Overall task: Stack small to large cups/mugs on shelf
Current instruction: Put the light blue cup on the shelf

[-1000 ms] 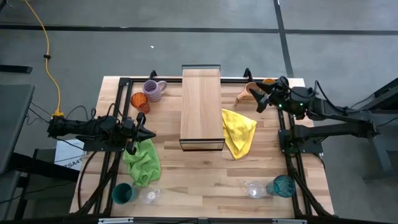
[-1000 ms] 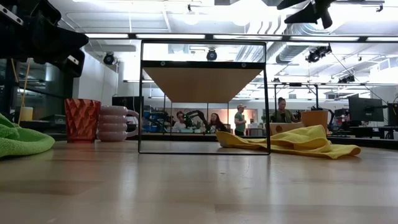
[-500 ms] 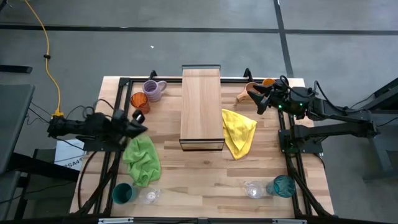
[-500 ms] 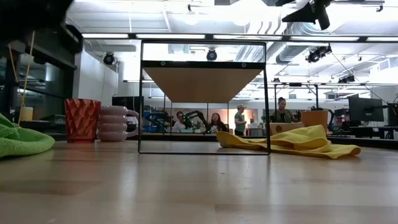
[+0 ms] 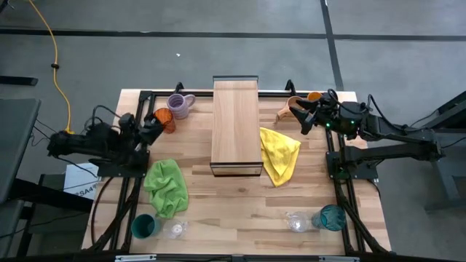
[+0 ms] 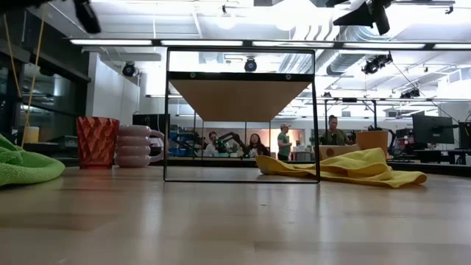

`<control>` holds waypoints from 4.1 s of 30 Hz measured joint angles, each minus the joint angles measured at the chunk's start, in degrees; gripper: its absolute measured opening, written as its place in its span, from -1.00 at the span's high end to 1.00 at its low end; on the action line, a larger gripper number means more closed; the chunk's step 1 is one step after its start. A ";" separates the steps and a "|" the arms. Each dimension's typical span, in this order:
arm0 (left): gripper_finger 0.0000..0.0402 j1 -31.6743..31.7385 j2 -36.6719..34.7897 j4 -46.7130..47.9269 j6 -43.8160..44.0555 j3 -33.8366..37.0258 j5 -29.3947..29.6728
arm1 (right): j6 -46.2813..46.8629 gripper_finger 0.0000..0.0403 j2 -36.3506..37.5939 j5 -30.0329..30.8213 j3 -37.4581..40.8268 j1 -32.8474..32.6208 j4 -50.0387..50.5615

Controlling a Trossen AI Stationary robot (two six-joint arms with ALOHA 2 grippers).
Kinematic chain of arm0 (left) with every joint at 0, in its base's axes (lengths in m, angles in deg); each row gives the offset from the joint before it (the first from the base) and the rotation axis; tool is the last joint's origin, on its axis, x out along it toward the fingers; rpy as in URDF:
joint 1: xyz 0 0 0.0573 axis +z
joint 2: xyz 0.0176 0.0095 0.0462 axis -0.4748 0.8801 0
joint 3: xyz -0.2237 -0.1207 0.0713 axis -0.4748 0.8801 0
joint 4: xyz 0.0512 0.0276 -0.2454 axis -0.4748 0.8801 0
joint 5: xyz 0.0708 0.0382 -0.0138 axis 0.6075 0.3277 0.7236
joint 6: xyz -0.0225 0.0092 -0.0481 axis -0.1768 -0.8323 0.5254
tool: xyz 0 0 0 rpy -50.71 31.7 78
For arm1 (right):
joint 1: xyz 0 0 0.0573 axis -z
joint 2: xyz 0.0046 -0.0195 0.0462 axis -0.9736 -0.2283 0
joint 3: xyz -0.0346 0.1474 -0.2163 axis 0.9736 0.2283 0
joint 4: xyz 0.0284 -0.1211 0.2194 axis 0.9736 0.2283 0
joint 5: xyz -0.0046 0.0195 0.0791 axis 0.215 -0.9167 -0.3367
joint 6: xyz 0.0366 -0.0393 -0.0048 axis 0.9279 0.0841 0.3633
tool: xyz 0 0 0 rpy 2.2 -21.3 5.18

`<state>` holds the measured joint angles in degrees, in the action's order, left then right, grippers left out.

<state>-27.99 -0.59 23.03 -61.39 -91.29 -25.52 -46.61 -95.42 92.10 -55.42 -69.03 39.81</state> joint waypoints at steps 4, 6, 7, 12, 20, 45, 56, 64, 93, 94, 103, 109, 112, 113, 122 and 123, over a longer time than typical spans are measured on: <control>0.57 0.00 11.98 10.15 -3.71 -11.82 1.49 | 0.00 -0.17 0.02 -0.04 0.00 0.00 -0.98; 0.41 0.00 17.01 13.58 -5.66 -17.46 2.62 | -0.01 -0.17 0.02 -0.83 0.00 0.00 -1.38; 0.34 0.00 19.00 14.92 -6.65 -19.93 3.03 | -0.15 -0.17 0.02 -1.47 0.00 0.00 -1.43; 0.05 0.00 26.21 18.57 -9.29 -29.59 5.24 | -1.03 -0.17 0.02 -3.97 0.00 0.00 -1.43; 0.03 0.00 29.50 19.38 -8.66 -32.64 5.92 | -2.36 -0.17 0.02 -4.41 0.00 0.00 -1.43; 0.25 0.00 29.33 22.84 -8.81 -32.57 9.17 | 17.30 -0.17 -21.17 -34.36 -33.86 -22.82 66.81; 0.25 0.00 29.33 23.20 -8.83 -32.57 9.16 | 35.18 -0.17 -23.93 -23.00 -23.88 -52.26 66.84; 0.25 0.00 29.33 23.97 -8.82 -32.57 9.17 | 36.13 -0.17 -27.65 -24.45 -19.58 -61.83 60.29; 0.25 0.00 29.33 23.93 -8.83 -32.57 9.17 | 35.58 0.17 -41.87 -24.81 -19.56 -66.45 59.16; 0.25 0.00 29.33 23.93 -8.83 -32.57 9.17 | 35.58 0.25 -42.04 -24.80 -19.56 -66.44 59.41; 0.25 0.00 29.33 23.93 -8.82 -32.57 9.17 | 35.60 0.96 -42.04 -26.98 -19.60 -66.14 60.56; 0.25 0.00 29.33 23.92 -8.82 -32.57 9.17 | 35.72 0.98 -41.81 -27.41 -19.61 -65.90 61.35; 0.25 0.00 29.33 23.93 -8.82 -32.57 9.18 | 36.23 0.99 -40.94 -27.13 -19.56 -65.27 62.62; 0.25 0.00 29.33 23.93 -8.83 -32.57 9.18 | 36.25 0.99 -40.39 -26.96 -19.54 -64.86 63.56; 0.25 0.00 29.33 23.93 -8.82 -32.57 9.19 | 38.48 1.00 -31.65 -18.99 -19.47 -58.80 74.38; 0.25 0.00 29.33 23.93 -8.82 -32.56 9.18 | 38.57 1.00 -30.39 -17.49 -19.47 -57.79 74.27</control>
<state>-27.99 28.74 46.96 -70.20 -123.86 -16.35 -8.04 -125.82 74.61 -74.90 -126.82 114.08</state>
